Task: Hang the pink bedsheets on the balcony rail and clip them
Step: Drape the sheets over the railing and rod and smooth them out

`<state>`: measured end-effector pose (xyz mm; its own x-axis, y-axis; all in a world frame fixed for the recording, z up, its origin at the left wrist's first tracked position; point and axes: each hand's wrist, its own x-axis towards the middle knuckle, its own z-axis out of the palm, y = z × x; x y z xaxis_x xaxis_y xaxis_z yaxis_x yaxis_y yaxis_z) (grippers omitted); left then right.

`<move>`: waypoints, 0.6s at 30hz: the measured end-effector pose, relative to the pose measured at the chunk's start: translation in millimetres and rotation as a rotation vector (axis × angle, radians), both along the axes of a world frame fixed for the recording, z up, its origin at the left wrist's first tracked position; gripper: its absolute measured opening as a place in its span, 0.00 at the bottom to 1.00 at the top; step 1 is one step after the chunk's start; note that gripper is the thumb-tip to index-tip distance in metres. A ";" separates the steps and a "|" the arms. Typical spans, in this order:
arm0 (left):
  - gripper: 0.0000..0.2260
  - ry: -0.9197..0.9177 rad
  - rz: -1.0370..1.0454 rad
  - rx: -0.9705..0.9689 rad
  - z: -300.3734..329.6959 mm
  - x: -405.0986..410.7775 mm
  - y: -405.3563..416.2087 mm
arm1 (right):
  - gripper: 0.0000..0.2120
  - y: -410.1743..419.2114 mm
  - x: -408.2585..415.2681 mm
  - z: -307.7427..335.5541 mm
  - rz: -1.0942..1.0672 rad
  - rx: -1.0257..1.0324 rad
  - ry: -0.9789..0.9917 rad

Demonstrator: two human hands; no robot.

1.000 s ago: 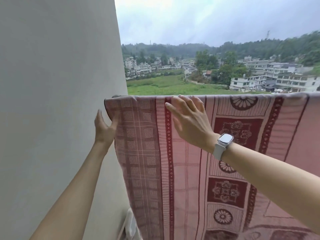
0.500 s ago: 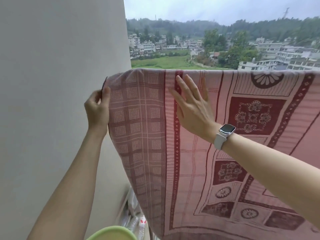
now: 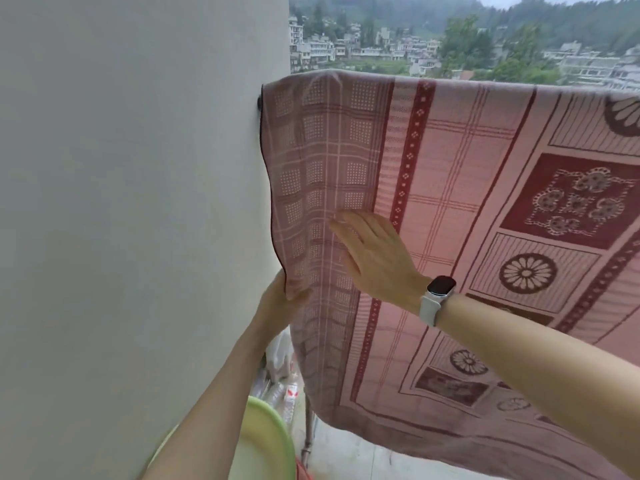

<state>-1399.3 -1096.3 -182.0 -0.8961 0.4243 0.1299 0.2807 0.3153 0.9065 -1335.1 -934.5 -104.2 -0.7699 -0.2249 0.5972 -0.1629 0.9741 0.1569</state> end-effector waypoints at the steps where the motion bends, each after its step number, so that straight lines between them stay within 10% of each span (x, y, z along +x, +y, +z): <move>1: 0.05 0.067 0.019 -0.107 -6.3 4.0 3.2 | 0.19 -7.4 -1.7 2.9 0.011 -0.058 -0.006; 5: 0.08 0.297 -0.003 -0.183 -38.8 44.8 12.7 | 0.37 -39.1 -9.4 12.7 -0.136 -0.513 -0.333; 11: 0.08 0.362 0.151 -0.037 -53.5 68.8 -1.6 | 0.09 -41.3 -9.3 -4.0 -0.096 -0.740 -0.261; 15: 0.08 0.462 0.334 0.129 -57.5 79.1 -15.7 | 0.07 -40.7 2.3 -14.6 0.131 -0.839 -0.031; 18: 0.13 0.311 0.274 -0.090 -72.1 74.3 -10.3 | 0.08 -35.9 -1.4 -25.0 0.013 -0.697 -0.081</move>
